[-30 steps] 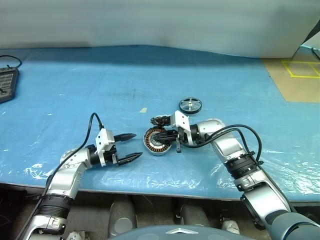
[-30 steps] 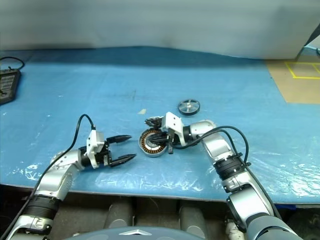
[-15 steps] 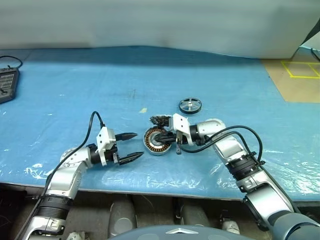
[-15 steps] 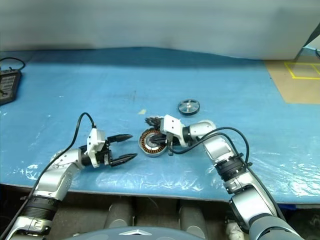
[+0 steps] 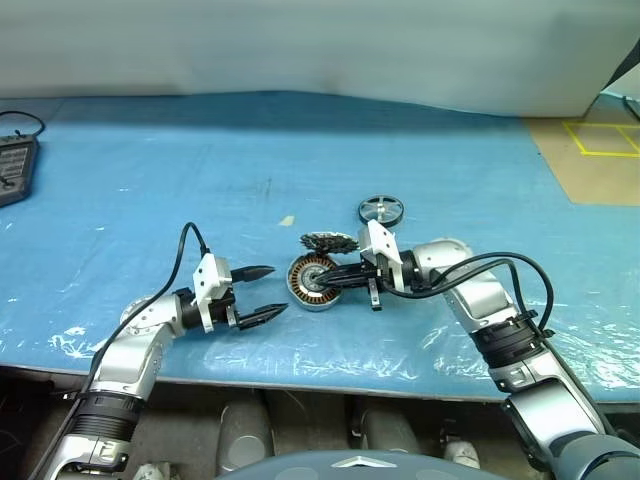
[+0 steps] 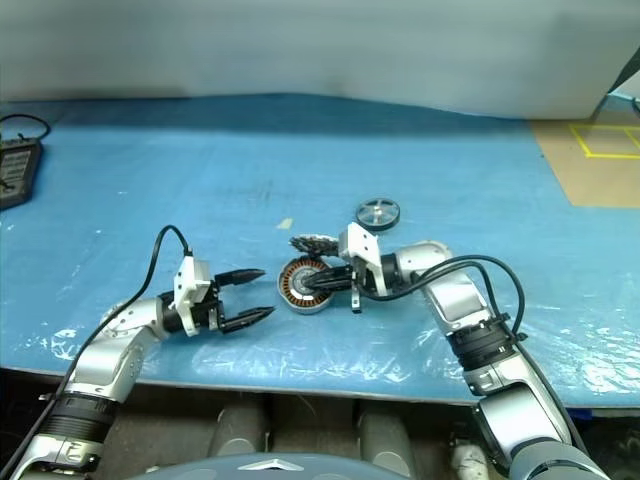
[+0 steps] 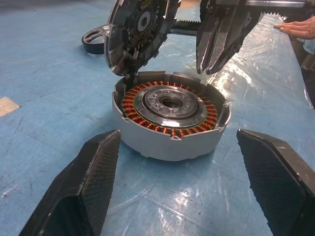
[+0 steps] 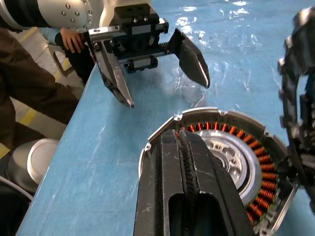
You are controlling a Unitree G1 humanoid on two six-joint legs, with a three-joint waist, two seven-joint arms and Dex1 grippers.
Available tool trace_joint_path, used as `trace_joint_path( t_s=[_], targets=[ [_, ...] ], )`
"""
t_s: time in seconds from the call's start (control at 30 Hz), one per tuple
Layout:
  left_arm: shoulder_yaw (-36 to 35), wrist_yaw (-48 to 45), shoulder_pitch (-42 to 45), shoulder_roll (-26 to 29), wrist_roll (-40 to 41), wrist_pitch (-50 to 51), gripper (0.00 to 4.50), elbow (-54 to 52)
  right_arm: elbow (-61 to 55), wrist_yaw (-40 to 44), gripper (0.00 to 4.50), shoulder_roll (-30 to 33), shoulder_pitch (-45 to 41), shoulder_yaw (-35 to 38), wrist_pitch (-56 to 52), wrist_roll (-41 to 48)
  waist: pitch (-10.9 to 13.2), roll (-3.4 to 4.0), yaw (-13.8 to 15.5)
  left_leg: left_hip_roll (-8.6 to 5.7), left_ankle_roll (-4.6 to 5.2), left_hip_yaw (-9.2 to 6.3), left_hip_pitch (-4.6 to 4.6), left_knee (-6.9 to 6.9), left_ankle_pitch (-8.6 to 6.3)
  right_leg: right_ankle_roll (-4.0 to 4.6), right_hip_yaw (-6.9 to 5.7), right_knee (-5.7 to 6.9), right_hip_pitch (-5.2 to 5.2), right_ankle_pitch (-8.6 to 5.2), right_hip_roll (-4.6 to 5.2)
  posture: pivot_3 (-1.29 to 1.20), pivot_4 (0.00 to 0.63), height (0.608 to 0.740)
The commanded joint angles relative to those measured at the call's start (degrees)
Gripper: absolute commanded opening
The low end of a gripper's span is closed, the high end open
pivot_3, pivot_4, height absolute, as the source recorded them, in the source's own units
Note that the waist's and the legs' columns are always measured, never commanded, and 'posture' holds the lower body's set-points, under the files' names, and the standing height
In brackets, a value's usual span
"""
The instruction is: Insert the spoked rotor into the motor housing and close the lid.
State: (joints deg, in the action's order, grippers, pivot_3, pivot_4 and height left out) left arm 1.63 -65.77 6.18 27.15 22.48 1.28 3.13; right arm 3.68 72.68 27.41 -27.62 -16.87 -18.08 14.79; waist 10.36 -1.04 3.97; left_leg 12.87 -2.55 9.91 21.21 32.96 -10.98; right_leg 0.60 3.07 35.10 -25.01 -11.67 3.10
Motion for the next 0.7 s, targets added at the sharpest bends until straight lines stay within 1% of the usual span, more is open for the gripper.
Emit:
trace_joint_path(
  t_s=[0.03, 0.17, 0.27, 0.3, 0.37, 0.47, 0.57, 0.7],
  targets=[
    [-0.4, -0.1, -0.2, 0.4, 0.9, -0.4, 3.99, -2.0, -2.0, -0.1, 0.03, 2.5, 1.2, 1.7, -0.3, 0.5, 0.0, 0.00, 0.0, -0.01, 0.00, 0.00, 0.00, 0.00, 0.00, 0.00, 0.00, 0.00, 0.00, 0.00, 0.00, 0.00, 0.150, 0.740],
    [-0.5, -0.3, -0.1, 0.5, 0.9, -0.5, 3.99, -1.7, -0.1, -1.0, 0.03, 5.8, 1.5, 2.3, 0.9, -1.4, 0.0, 0.00, -0.1, -0.01, 0.00, 0.00, -0.01, 0.00, 0.00, 0.00, 0.01, 0.00, 0.00, 0.00, 0.00, 0.00, 0.150, 0.740],
    [-0.6, -0.4, 0.1, 0.6, 0.9, -0.7, 3.99, -1.4, 2.0, -1.5, 0.03, 8.9, -0.3, 5.3, 0.2, -1.1, 0.0, 0.00, 0.0, -0.01, 0.00, 0.00, -0.01, 0.00, 0.00, 0.00, 0.01, 0.00, 0.00, 0.00, 0.00, 0.00, 0.150, 0.740],
    [-0.7, -0.5, 0.1, 0.6, 0.9, -0.7, 3.99, -1.3, 3.0, -1.4, 0.20, 10.2, -0.9, 6.2, 0.2, -1.2, 0.0, 0.00, 0.0, -0.02, 0.00, 0.00, 0.00, 0.01, 0.00, 0.00, 0.02, 0.00, 0.00, 0.00, 0.01, 0.00, 0.150, 0.740],
    [-0.7, -0.6, 0.2, 0.5, 0.8, -1.0, 3.99, -0.8, 8.0, -4.2, 0.59, 12.4, -3.4, 7.8, 4.4, -4.2, 0.0, 0.00, 0.0, -0.05, 0.00, 0.00, 0.00, 0.03, 0.00, 0.00, 0.03, 0.00, 0.01, 0.00, 0.03, 0.00, 0.150, 0.740],
    [-0.4, -0.7, 0.6, 0.2, 0.6, -1.5, 3.99, 0.1, 14.9, -7.6, 1.56, 13.2, -7.8, 8.7, 8.7, -7.4, 0.0, 0.00, -0.2, -0.04, 0.00, 0.01, -0.01, 0.06, 0.00, 0.00, 0.03, 0.01, 0.02, 0.00, 0.02, 0.00, 0.150, 0.740],
    [-0.2, -0.9, 1.0, -0.2, 0.3, -2.3, 3.99, 1.2, 22.3, -9.1, 1.56, 13.7, -13.0, 9.3, 12.1, -9.6, 0.0, 0.00, -0.3, -0.02, -0.01, 0.02, -0.01, 0.05, 0.01, 0.00, 0.04, 0.09, -0.05, 0.00, -0.02, 0.00, 0.150, 0.740],
    [-0.1, -1.2, 1.1, -0.3, 0.1, -3.4, 3.99, 2.4, 31.4, -10.8, 1.56, 12.6, -18.9, 8.8, 15.8, -11.8, 0.0, 0.01, -0.1, -0.04, 0.00, 0.03, 0.06, 0.10, 0.01, 0.00, 0.04, 0.10, -0.07, 0.00, -0.01, 0.00, 0.150, 0.740]
  ],
)
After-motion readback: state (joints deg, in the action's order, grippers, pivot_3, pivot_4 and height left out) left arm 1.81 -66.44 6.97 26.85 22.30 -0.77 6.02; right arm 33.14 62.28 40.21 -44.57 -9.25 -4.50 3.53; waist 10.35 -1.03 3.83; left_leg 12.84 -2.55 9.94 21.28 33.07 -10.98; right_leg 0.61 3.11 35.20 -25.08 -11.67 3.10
